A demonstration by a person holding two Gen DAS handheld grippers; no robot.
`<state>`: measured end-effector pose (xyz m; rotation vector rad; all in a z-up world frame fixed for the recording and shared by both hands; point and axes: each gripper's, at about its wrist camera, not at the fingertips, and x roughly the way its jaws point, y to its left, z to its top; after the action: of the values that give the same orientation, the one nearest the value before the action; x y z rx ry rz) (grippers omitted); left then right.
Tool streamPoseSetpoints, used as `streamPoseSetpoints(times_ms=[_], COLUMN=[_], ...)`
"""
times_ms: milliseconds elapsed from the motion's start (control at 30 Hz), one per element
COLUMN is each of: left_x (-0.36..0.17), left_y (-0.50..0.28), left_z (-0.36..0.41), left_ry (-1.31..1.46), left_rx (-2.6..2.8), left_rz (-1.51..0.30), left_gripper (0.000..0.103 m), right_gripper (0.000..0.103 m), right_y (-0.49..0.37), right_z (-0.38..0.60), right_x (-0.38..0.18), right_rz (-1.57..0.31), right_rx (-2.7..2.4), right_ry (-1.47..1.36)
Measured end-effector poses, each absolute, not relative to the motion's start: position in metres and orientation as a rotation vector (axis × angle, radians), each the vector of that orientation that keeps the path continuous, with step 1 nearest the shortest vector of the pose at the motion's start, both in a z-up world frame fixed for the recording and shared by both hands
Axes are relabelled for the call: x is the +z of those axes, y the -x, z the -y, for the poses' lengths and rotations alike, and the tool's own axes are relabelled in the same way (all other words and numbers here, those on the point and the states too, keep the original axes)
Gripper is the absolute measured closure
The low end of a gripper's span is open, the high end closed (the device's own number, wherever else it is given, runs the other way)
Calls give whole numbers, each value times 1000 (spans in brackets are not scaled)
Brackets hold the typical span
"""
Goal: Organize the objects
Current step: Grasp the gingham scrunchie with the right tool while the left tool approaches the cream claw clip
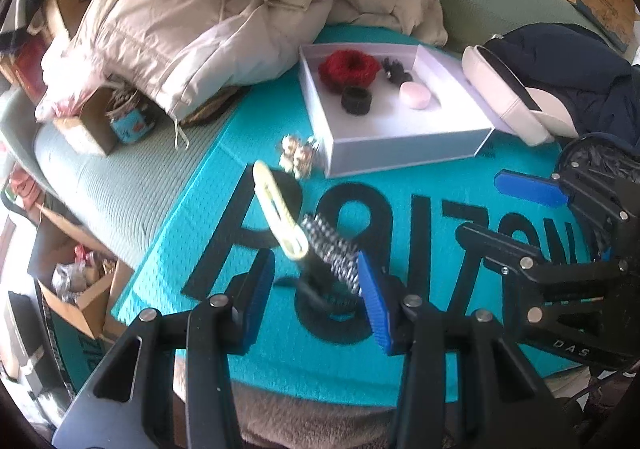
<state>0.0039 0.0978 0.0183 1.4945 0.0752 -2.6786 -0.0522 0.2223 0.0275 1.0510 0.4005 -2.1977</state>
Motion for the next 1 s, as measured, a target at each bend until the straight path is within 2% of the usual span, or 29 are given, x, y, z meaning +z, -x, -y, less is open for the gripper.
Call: streamPoseSetpoints(times_ms=[533,1000], left_x=[-5,-27], left_y=[-44,-24], left_z=[-71,-48], left_ry=[-1501,-1540], left_rx=[-2624,-2586], left_rz=[-210,-325], left_gripper=[61,62], right_gripper=[47,47], right_y=[33,51], right_z=[-198,-176], right_x=[-5,-31], right_rz=[-419,-426], right_rx=[-2065,-1996], right_ry=[-1091,-1136])
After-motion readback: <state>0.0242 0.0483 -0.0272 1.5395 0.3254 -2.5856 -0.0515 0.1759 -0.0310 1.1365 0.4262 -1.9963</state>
